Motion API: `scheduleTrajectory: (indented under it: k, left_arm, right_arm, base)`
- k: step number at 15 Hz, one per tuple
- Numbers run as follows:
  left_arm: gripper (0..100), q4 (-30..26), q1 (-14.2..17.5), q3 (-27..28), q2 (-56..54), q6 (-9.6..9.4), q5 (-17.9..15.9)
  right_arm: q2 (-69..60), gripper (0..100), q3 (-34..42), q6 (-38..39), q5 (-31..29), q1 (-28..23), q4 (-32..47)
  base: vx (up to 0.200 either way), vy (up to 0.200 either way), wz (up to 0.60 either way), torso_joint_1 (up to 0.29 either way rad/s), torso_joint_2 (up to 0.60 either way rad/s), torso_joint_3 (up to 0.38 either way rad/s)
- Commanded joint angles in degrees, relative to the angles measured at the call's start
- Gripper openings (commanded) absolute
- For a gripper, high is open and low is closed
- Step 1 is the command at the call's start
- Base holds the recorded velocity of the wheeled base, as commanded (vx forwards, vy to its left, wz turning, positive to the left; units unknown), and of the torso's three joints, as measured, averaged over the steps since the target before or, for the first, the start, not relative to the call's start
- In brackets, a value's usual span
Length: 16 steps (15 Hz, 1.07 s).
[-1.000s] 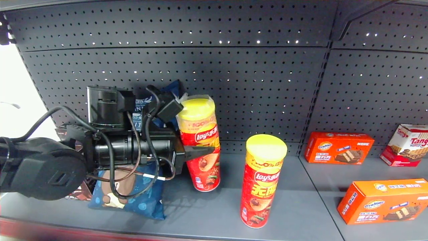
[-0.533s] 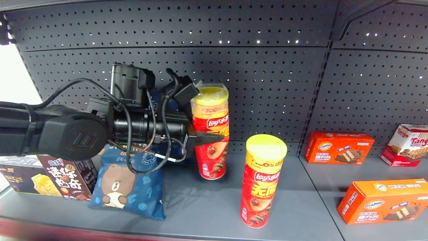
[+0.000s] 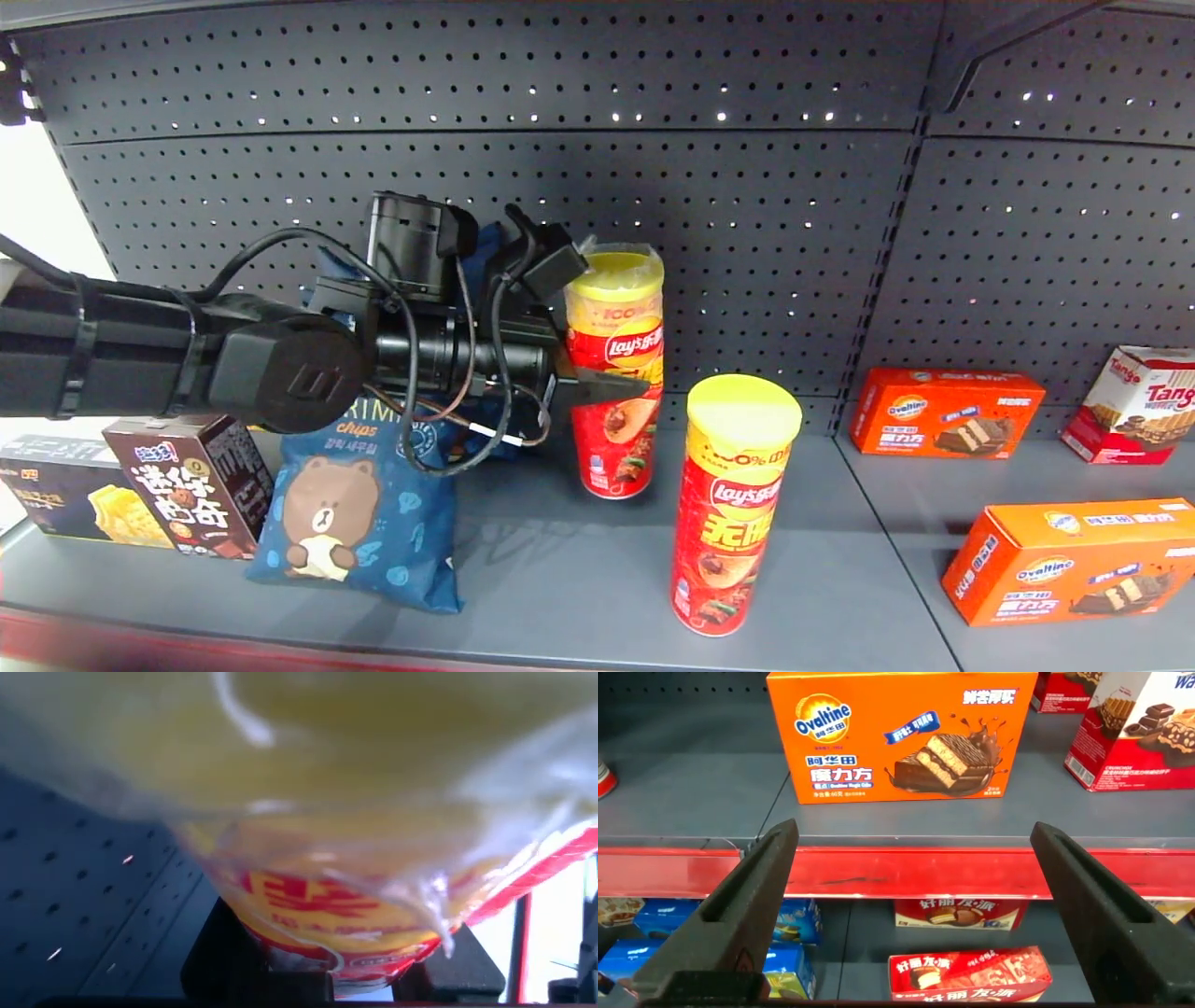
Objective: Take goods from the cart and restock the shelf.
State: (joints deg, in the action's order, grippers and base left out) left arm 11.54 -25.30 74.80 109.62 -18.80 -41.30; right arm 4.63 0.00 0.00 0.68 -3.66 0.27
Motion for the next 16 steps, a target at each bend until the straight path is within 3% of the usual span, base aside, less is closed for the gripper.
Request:
scheduleTrajectory:
  k: [1, 12, 16]
  left_arm:
    - [0, -0.2, 0.2, 1.2, 1.9, 0.08, -1.3]
    - [0, -0.4, 0.9, 10.6, 10.4, -0.27, -3.3]
    - [0, -0.4, 2.5, 11.9, 12.7, -3.00, -4.4]
  right_arm:
    - [0.1, 100, 0.0, 0.0, 0.0, 0.0, 0.0]
    - [0.1, 100, 0.0, 0.0, 0.1, 0.0, 0.0]
    - [0.1, 100, 0.0, 0.0, 0.0, 0.0, 0.0]
  base:
    - [0.000, 0.000, 0.00, 0.000, 0.00, 0.000]
    - [0.000, 0.000, 0.00, 0.000, 0.00, 0.000]
    - [0.000, 0.000, 0.00, 0.000, 0.00, 0.000]
